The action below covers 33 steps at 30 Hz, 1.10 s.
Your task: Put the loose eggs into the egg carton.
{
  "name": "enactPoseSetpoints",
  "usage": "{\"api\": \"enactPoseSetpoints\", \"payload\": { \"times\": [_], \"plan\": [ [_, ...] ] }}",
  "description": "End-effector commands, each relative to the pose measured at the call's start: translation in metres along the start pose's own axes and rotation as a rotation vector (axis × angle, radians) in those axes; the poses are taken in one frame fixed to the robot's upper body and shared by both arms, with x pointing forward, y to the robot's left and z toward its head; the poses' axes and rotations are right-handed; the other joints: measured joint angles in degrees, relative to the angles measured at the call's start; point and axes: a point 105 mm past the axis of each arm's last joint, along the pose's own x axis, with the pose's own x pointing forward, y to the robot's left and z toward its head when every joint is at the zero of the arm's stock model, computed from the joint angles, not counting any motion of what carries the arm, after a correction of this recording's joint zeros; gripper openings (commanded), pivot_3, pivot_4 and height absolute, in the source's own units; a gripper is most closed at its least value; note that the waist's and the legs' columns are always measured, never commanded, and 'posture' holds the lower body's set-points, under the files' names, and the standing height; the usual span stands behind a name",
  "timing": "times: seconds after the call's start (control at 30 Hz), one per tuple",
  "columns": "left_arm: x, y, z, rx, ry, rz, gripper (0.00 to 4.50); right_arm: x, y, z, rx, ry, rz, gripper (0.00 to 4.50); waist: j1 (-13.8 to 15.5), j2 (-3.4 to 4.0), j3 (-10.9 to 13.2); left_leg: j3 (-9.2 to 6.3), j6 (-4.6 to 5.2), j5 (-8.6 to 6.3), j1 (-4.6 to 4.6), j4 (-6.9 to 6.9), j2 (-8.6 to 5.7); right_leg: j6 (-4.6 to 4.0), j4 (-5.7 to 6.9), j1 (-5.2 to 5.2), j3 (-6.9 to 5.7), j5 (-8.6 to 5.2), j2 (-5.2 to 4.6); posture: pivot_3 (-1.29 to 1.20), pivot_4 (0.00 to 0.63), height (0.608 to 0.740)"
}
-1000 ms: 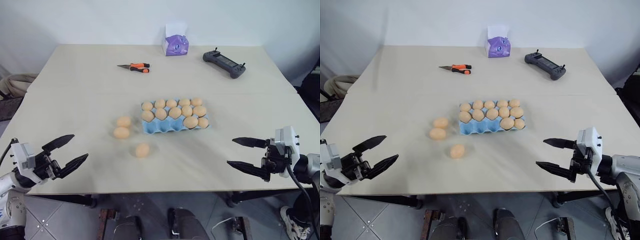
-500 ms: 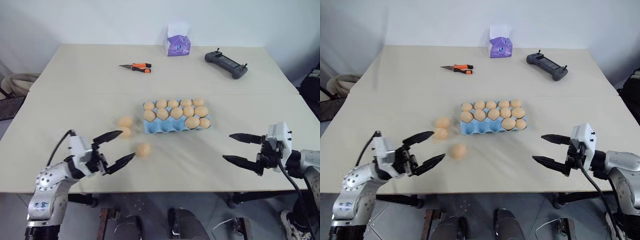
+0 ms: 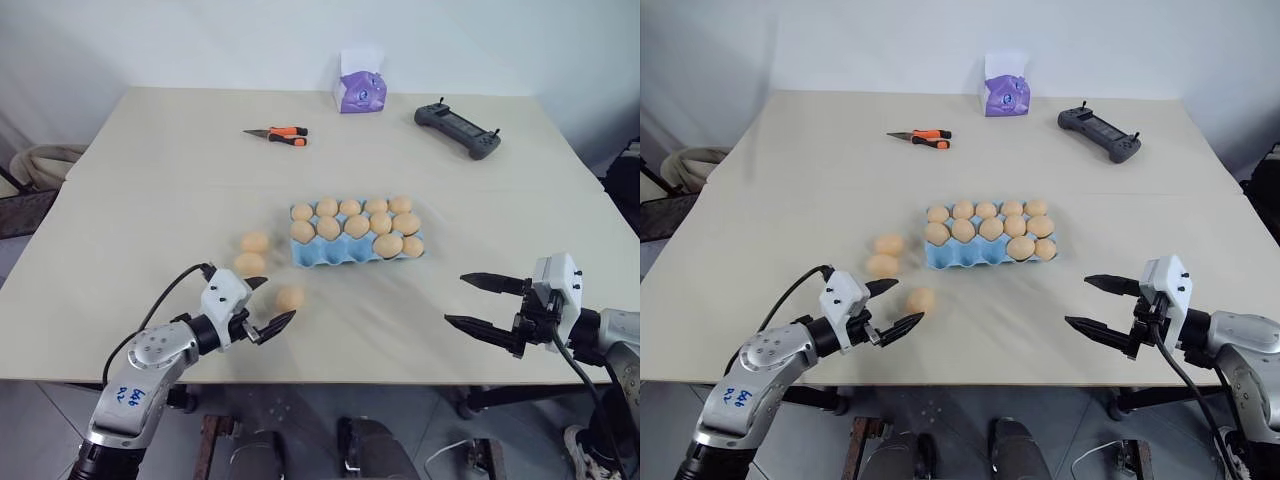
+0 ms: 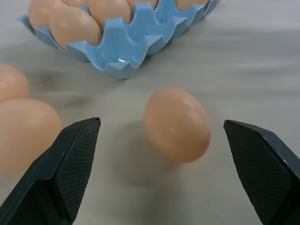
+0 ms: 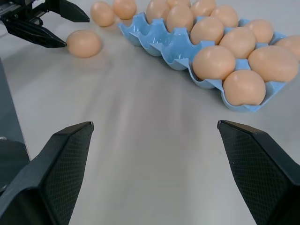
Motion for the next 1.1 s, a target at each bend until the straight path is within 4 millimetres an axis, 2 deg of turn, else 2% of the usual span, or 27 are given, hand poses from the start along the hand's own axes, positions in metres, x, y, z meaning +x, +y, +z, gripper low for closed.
{"api": "enactPoseSetpoints", "payload": {
  "times": [0.03,0.33,0.37,0.43,0.57,0.87,1.0,1.1],
  "plan": [
    [0.008,-0.001,0.002,0.011,-0.008,-0.002,4.50,-0.002,0.002,0.012,-0.047,-0.043,-0.013,4.40,0.00,0.00,0.00,0.00,0.00,0.00,0.00,0.00,0.00,0.00,0.00,0.00,0.00,0.00,0.00,0.00,0.150,0.740],
    [0.019,-0.001,-0.007,0.017,0.027,-0.003,4.50,-0.005,0.004,0.010,-0.042,-0.035,-0.027,4.40,-0.07,0.01,0.00,0.00,0.01,0.00,0.02,0.01,0.00,0.00,0.02,0.01,0.00,0.00,0.01,0.00,0.150,0.740],
    [0.020,-0.002,-0.006,0.015,0.020,-0.006,4.09,-0.005,0.004,0.010,-0.042,-0.034,-0.028,4.50,-0.05,0.01,0.00,0.00,0.01,0.00,0.02,0.01,0.00,0.00,0.02,0.01,0.00,0.00,0.01,0.00,0.150,0.740],
    [0.021,-0.004,-0.006,0.011,0.016,-0.012,3.62,-0.006,0.003,0.010,-0.042,-0.032,-0.029,4.50,-0.06,0.01,0.00,0.00,0.01,0.01,0.02,0.04,0.00,0.00,0.04,0.02,0.00,0.00,0.01,0.00,0.150,0.740],
    [0.021,-0.006,-0.005,0.008,0.003,-0.017,2.31,-0.006,0.001,0.010,-0.044,-0.030,-0.031,4.50,-0.04,0.01,0.00,0.00,0.01,0.01,0.02,0.06,0.00,0.00,0.07,0.02,0.00,0.00,0.01,0.00,0.150,0.740],
    [0.014,-0.005,0.003,0.014,-0.024,-0.024,2.31,-0.009,0.000,0.011,-0.050,-0.030,-0.028,4.50,-0.05,0.01,0.00,0.00,0.01,0.01,0.02,0.07,0.00,0.00,0.09,0.02,0.00,0.00,0.00,0.00,0.150,0.740],
    [0.013,-0.004,0.033,0.064,-0.120,-0.078,2.31,-0.011,-0.001,0.013,-0.057,-0.042,-0.024,4.50,-0.03,0.01,0.00,-0.01,0.01,0.01,0.01,0.12,0.00,0.00,0.15,0.02,-0.01,0.00,0.00,0.00,0.150,0.740],
    [0.023,0.000,0.060,0.089,-0.203,-0.106,2.31,-0.015,0.000,0.015,-0.063,-0.049,-0.024,4.50,0.20,0.01,0.00,-0.04,0.04,0.02,0.02,0.21,-0.02,0.01,0.22,0.05,-0.02,0.00,0.00,0.00,0.150,0.740]
  ]
}}
